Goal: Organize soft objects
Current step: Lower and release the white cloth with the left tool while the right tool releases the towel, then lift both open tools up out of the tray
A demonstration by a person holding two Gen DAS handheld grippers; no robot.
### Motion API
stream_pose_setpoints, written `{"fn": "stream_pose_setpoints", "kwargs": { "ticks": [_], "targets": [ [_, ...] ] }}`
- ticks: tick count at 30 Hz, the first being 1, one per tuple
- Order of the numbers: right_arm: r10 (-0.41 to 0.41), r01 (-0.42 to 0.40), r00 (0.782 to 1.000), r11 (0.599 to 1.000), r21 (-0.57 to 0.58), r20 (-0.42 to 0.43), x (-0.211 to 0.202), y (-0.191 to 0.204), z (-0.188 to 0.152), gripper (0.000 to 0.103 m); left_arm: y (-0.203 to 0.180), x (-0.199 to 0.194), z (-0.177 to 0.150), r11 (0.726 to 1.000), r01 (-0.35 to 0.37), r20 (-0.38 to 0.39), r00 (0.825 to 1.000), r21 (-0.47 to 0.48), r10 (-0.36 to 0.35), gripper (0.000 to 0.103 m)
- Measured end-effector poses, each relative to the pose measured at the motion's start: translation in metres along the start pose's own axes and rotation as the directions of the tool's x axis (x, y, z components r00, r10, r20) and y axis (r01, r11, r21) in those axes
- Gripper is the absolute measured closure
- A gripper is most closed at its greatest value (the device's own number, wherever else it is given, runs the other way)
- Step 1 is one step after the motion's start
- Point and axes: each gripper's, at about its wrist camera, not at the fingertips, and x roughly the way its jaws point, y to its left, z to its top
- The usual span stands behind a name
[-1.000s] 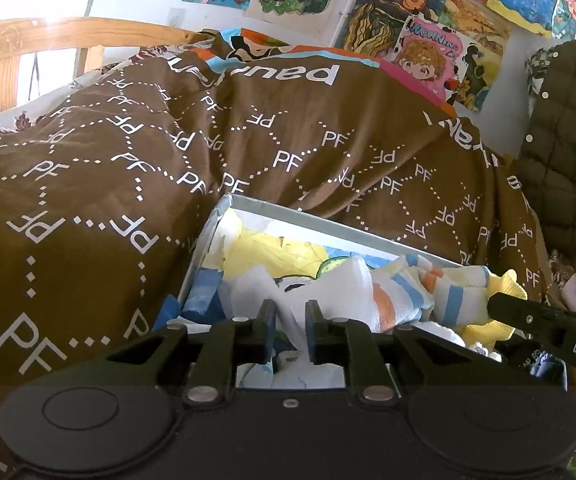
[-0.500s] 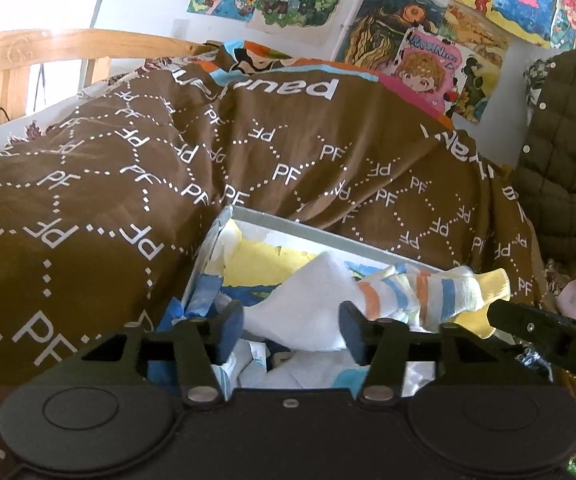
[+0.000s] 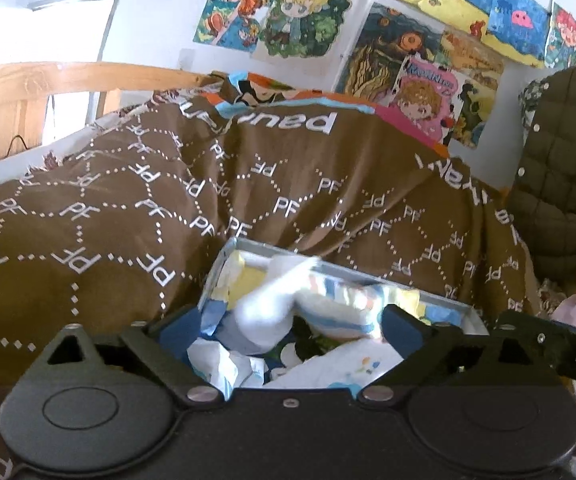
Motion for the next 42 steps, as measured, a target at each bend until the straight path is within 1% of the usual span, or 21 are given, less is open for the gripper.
{"fn": "stream_pose_setpoints", "kwargs": {
  "ticks": [2,6,11,17,23,32,42],
  "targets": [
    [-0.016,0.016,1.000,1.000,0.001,0.002,-0.003,0.001,0.001,0.007,-0.002,-0.006,0.003,1.000,0.001,0.010,1.000,-0.003,-0.001,0.001],
    [-0.033,0.033,0.999,0.999,0.008,0.014,-0.012,0.001,0.004,0.003,-0.004,-0.017,0.007,1.000,-0.002,0.020,1.000,0.008,0.002,0.001],
    [-0.047,0.047,0.998,0.999,0.002,0.034,-0.025,0.003,0.008,0.001,-0.004,-0.031,0.010,1.000,-0.018,0.044,0.999,0.022,0.017,0.001],
    [-0.049,0.049,0.997,0.999,0.006,0.057,-0.043,0.007,0.011,0.000,-0.001,-0.048,0.011,0.999,-0.030,0.062,0.998,0.012,0.029,0.001],
    [-0.056,0.056,0.995,0.998,0.007,0.076,-0.061,0.011,0.011,0.000,0.002,-0.066,0.010,0.999,-0.032,0.064,0.997,-0.005,0.032,0.001],
    [-0.051,0.052,0.994,0.999,-0.003,0.095,-0.089,0.020,0.008,0.000,0.001,-0.097,0.005,1.000,-0.027,0.078,0.997,0.006,0.027,0.001],
    [-0.027,0.033,0.992,0.998,-0.054,0.121,-0.121,0.032,0.007,0.000,0.002,-0.132,0.008,1.000,-0.025,0.112,0.993,-0.004,0.026,0.001]
  ]
}}
